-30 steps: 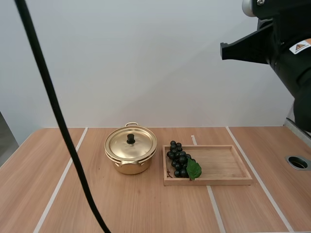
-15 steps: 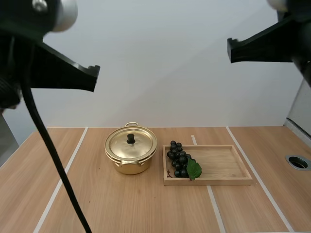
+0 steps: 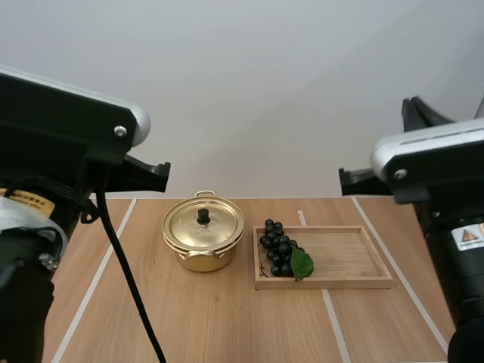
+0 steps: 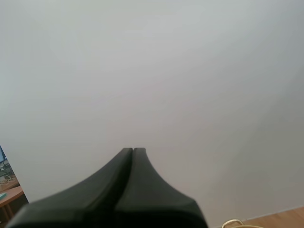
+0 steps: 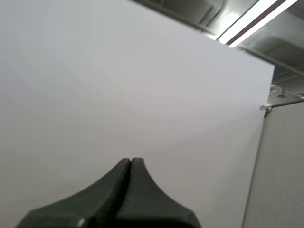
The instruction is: Open the pot, put the pineapple inside, and close it
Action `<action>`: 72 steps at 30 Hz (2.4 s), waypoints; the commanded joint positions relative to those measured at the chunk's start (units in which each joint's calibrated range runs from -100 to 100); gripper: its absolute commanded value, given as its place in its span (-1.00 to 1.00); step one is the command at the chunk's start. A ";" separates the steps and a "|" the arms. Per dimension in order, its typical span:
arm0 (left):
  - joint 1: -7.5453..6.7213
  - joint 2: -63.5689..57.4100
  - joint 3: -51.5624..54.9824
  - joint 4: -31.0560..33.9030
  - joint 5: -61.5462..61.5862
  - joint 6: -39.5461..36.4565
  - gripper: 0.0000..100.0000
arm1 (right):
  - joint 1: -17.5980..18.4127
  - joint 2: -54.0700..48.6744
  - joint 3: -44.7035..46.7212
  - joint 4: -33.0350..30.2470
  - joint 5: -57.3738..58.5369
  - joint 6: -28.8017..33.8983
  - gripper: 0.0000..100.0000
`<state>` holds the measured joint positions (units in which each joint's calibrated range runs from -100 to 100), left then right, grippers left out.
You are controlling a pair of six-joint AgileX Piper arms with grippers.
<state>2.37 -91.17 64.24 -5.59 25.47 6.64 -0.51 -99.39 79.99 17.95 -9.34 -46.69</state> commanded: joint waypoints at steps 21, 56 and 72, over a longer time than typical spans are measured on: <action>0.11 -8.83 28.86 -0.90 -10.02 -2.31 -1.00 | -0.07 -0.61 20.01 7.10 3.42 -0.70 -1.00; -0.21 -8.83 35.76 0.10 -3.19 -4.73 -1.00 | -3.46 -0.61 20.01 4.89 36.54 6.31 -1.00; -0.14 -8.83 35.76 -1.05 1.98 -4.73 -1.00 | -3.90 -0.61 20.01 0.81 42.08 23.36 -1.00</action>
<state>2.37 -99.76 99.89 -5.33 27.00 2.53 -4.15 -99.64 99.96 18.84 32.81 -25.93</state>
